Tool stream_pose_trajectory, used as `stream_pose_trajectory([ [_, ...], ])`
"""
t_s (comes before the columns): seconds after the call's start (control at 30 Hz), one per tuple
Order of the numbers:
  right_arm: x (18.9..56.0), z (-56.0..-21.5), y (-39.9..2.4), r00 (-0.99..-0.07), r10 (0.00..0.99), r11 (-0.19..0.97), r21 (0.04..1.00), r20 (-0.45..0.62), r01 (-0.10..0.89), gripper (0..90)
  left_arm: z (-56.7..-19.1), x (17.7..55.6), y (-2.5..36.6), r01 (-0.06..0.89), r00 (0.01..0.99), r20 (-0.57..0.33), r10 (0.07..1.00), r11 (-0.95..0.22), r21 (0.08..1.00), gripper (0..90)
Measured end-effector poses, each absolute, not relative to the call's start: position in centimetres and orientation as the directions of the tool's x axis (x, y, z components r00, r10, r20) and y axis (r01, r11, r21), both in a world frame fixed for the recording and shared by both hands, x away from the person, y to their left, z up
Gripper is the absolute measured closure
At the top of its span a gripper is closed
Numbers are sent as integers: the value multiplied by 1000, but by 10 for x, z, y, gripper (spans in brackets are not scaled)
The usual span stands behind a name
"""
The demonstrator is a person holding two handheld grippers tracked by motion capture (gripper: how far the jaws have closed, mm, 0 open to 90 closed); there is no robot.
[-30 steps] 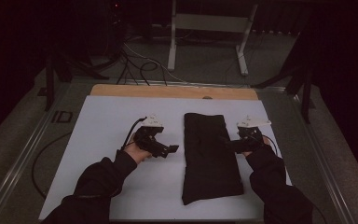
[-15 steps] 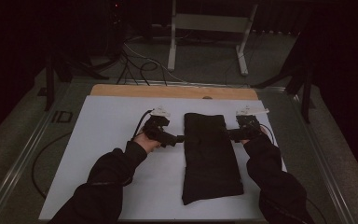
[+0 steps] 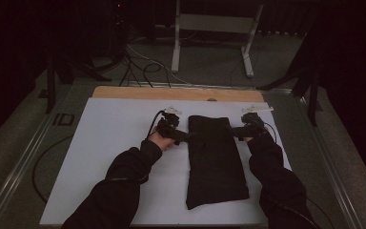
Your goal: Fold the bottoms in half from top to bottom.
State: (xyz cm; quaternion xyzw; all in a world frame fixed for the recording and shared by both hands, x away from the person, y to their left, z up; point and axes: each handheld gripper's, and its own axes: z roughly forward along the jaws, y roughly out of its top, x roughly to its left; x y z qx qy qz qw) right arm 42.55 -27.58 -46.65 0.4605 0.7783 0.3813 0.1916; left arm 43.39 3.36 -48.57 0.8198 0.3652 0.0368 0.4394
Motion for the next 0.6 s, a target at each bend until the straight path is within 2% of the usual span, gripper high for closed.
stream_pose_trajectory([
  [0.1, 429, -469, -276, -495, 868, 286, 765, 49, 577, 98, -490, 436, 29, 554, 730, -232, 643, -359, 751, 0],
  [0.33, 446, -480, -274, -475, 873, 255, 727, 109, 637, 98, -500, 450, 21, 655, 661, -305, 686, -330, 679, 0],
  [0.5, 452, -493, -272, -461, 882, 267, 702, 98, 660, 99, -508, 458, 17, 681, 633, -335, 698, -296, 670, 2],
  [0.6, 456, -501, -272, -453, 884, 259, 681, 120, 685, 126, -513, 463, 17, 717, 595, -393, 701, -242, 654, 78],
])
